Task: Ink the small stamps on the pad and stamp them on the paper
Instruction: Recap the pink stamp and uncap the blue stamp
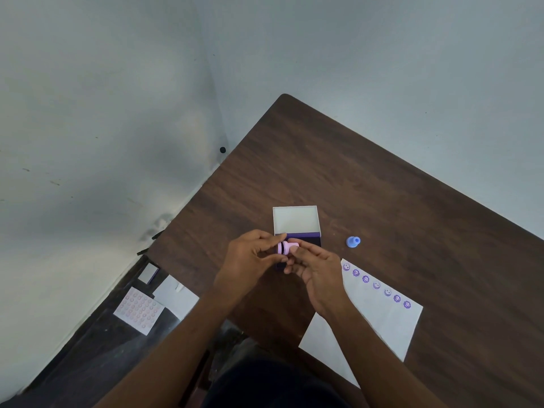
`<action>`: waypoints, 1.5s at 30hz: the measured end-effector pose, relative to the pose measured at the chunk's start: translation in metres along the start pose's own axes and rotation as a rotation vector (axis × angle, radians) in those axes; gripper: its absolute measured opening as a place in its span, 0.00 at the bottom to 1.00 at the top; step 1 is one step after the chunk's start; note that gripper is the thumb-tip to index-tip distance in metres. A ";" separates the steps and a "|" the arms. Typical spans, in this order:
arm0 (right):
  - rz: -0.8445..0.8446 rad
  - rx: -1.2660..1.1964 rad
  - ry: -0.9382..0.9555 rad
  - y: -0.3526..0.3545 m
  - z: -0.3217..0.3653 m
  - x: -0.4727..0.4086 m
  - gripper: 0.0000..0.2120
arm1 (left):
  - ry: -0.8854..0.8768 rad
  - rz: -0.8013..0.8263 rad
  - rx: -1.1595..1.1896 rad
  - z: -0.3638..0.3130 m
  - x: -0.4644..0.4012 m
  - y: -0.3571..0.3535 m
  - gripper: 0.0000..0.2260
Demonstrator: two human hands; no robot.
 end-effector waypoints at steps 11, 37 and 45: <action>-0.008 0.006 -0.018 -0.002 0.002 0.000 0.15 | -0.140 -0.148 0.039 -0.016 0.014 0.012 0.12; 0.046 0.122 -0.017 -0.005 0.012 -0.002 0.11 | -0.236 -0.110 0.221 -0.027 0.020 0.024 0.15; 0.038 0.094 -0.009 -0.002 0.010 -0.002 0.09 | -0.244 -0.122 0.228 -0.026 0.019 0.019 0.14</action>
Point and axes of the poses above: each hand's wrist, its own x-axis away from the middle knuckle, its own y-axis out of the back of the hand, z = x × y, the point moved 3 cm from there along -x, towards the middle knuckle, and after that the axes turned 15 degrees about z, right-handed, at the moved point
